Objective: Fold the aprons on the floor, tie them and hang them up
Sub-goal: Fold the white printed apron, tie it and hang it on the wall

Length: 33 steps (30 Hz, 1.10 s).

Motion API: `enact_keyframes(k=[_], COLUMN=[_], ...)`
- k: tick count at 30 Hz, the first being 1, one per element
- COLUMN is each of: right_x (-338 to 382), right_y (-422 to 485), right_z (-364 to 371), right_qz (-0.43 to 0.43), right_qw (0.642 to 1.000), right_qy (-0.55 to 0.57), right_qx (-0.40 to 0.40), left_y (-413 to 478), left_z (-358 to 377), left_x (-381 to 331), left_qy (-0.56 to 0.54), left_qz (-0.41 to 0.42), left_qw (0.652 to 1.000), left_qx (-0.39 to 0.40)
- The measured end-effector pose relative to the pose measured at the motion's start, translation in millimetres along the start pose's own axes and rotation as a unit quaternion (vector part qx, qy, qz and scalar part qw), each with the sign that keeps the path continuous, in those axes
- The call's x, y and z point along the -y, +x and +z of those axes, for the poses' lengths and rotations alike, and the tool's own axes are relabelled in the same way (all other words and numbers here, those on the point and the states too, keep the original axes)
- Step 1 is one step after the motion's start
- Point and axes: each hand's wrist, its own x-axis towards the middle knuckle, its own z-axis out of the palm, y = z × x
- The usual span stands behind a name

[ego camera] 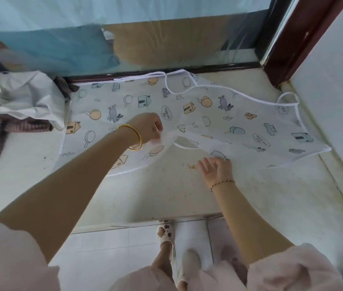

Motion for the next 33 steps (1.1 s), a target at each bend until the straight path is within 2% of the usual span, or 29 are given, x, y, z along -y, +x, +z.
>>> enact_keyframes(k=[3,7,11,14,17,19,22,24,27,29,33], right_x=[11,15,19,24,26,24,24,28,42,55,74], right_y=[1,3,7,16,20,7,-18,-35,-60,-73,-90], right_z=[14,23,29,31,36,38,34,33,46,55,74], right_qz=[-0.029,-0.025,-0.006,-0.011,-0.021,-0.042,-0.107,-0.107,-0.04,-0.028,-0.009], right_qw=[0.999,0.994,1.0,0.999,0.994,0.975,0.953,0.964,0.99,0.994,0.997], right_qy=[0.025,-0.092,0.013,0.036,-0.105,-0.211,-0.271,-0.236,-0.134,-0.098,-0.031], right_qx=[0.022,0.05,0.008,-0.017,-0.036,-0.058,-0.084,-0.061,0.019,0.051,0.074], left_y=[10,23,31,34,37,38,43,43,37,25,4], left_z=[-20,-40,-52,-51,-49,-47,-42,-35,-14,1,26], left_x=[3,-1,-7,-8,-6,-3,3,2,-1,-9,-19], left_qy=[0.018,0.033,0.046,0.022,-0.003,-0.02,0.002,0.07,0.231,0.269,0.209], left_qz=[0.02,0.026,0.02,0.004,-0.002,0.0,0.03,0.041,0.05,0.047,0.048], left_qw=[1.0,0.999,0.999,1.0,0.999,0.996,0.989,0.982,0.951,0.941,0.976], left_qx=[-0.006,-0.024,-0.011,-0.007,-0.042,-0.086,-0.145,-0.169,-0.199,-0.2,-0.041])
